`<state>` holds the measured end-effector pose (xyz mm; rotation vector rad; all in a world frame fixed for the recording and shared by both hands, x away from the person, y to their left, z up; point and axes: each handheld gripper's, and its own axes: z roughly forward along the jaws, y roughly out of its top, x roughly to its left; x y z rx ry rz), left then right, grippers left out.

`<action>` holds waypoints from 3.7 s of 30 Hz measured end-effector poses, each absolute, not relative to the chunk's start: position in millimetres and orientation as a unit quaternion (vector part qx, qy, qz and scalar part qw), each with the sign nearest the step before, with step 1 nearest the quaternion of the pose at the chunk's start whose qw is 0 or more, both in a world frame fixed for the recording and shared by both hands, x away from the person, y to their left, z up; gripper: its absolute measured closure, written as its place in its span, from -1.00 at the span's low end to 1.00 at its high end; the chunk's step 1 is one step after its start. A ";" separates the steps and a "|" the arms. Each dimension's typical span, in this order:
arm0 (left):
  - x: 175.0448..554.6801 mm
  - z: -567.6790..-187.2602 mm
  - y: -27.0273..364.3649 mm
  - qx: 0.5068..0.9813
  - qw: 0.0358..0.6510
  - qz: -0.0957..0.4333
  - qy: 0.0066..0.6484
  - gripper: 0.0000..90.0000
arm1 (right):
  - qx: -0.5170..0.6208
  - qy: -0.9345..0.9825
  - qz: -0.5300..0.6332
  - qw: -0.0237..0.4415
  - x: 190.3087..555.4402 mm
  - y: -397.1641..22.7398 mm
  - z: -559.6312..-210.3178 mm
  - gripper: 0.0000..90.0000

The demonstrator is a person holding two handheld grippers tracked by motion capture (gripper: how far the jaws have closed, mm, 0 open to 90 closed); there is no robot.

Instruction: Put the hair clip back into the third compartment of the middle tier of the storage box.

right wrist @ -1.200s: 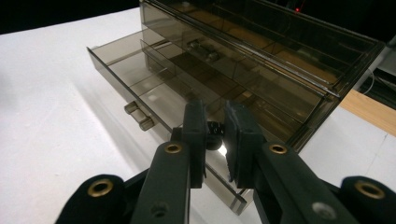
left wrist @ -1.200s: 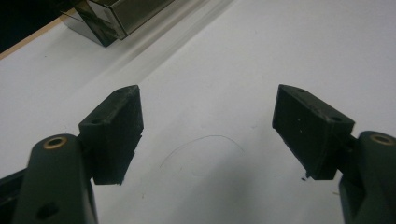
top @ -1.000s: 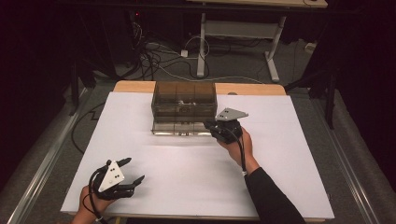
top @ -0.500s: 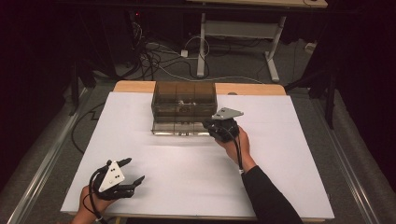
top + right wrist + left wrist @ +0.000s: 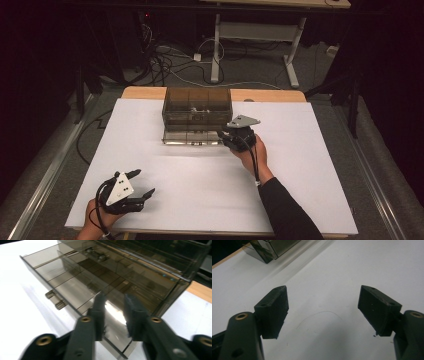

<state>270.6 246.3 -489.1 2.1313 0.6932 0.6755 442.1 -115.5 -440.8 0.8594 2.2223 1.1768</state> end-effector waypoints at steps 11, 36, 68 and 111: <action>269.8 -488.8 245.7 0.838 0.390 0.266 0.273 -0.48 | 0.308 0.810 0.438 0.238 436.8 -118.1 -435.3 0.59; 270.3 -488.4 245.6 0.838 0.390 0.266 0.273 -0.48 | 0.302 0.801 0.453 0.247 419.3 -129.8 -422.6 0.51; 269.6 -487.7 244.2 0.839 0.388 0.267 0.272 -0.48 | 0.331 0.761 0.482 0.280 387.3 -160.8 -423.1 -0.58; 267.6 -486.0 243.8 0.838 0.391 0.270 0.268 -0.48 | 0.304 0.765 0.466 0.323 342.9 -189.2 -407.2 -0.58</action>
